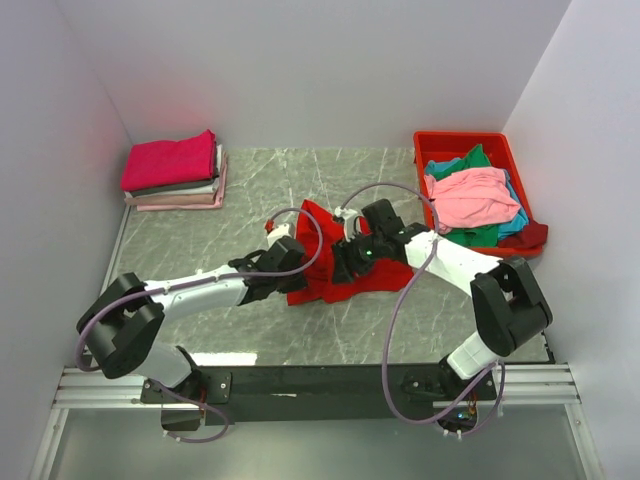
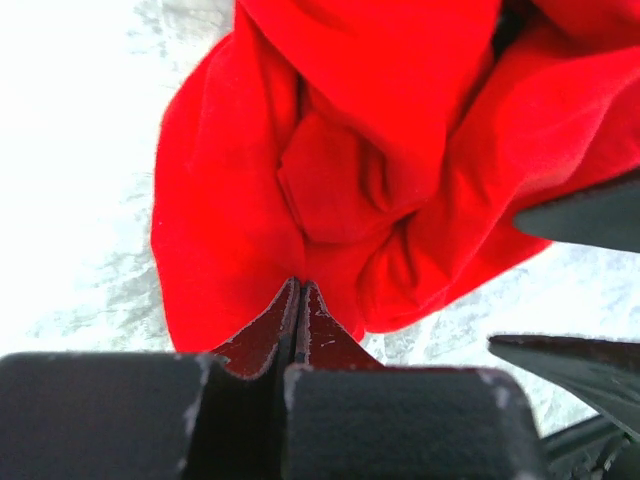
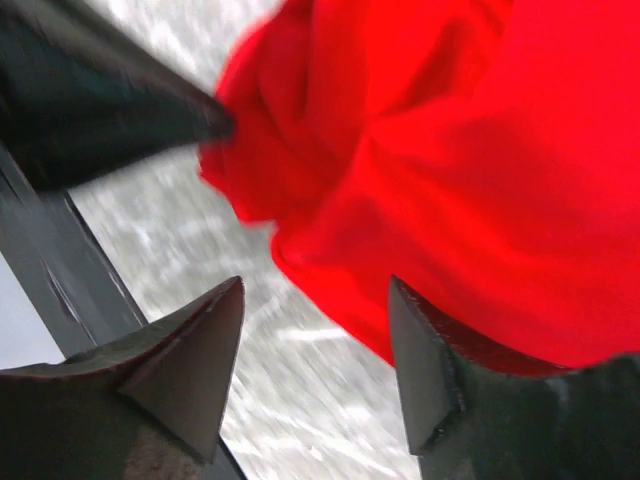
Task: Fold and stack the t-shirts
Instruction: Flatten the tshirt out
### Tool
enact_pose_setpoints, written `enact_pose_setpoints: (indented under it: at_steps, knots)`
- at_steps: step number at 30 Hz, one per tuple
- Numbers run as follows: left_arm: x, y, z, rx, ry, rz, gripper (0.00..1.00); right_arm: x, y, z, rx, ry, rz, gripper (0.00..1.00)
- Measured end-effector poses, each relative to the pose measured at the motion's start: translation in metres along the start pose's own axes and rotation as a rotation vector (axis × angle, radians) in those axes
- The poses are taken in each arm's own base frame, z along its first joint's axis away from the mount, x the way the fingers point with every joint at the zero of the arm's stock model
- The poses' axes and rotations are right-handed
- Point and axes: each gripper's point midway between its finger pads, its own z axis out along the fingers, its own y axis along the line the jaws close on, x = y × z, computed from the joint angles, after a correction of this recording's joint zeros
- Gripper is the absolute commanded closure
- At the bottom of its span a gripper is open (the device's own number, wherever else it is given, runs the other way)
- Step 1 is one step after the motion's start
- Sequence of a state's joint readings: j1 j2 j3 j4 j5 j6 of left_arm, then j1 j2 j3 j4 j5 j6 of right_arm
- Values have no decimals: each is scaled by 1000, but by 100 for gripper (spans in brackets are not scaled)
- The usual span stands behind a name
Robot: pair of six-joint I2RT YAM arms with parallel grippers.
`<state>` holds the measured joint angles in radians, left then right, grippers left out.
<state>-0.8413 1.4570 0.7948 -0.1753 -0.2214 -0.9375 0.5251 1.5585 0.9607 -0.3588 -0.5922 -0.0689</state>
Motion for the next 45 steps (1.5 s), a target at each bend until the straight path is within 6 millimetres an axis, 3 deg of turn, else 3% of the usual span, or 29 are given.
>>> enact_pose_setpoints:
  at_steps: [5,10,13,17,21,25,27,35,40,45]
  knots:
    - [7,-1,1,30,20,9,100,-14,12,13,39,-45,62,39]
    - [10,-4,1,58,28,14,100,-10,2,32,142,-32,106,50]
    - [9,-7,-2,79,22,11,100,1,-11,44,212,6,123,67]
    - [6,-9,-4,91,13,18,100,6,-21,46,272,24,122,95]
    - [2,-6,-7,80,-8,24,100,-4,-23,40,290,8,79,99]
    - [-12,3,-23,52,-77,32,100,-16,-12,16,251,-3,-64,100]
    - [-25,8,-41,45,-137,34,100,-25,0,-4,205,-24,-160,100]
    - [-94,24,-147,99,-472,-35,99,-61,31,-85,183,-132,-483,100]
    - [-119,39,-207,150,-630,-81,99,-87,44,-132,250,-187,-609,100]
    - [-146,40,-264,198,-758,-102,99,-118,59,-179,332,-289,-688,100]
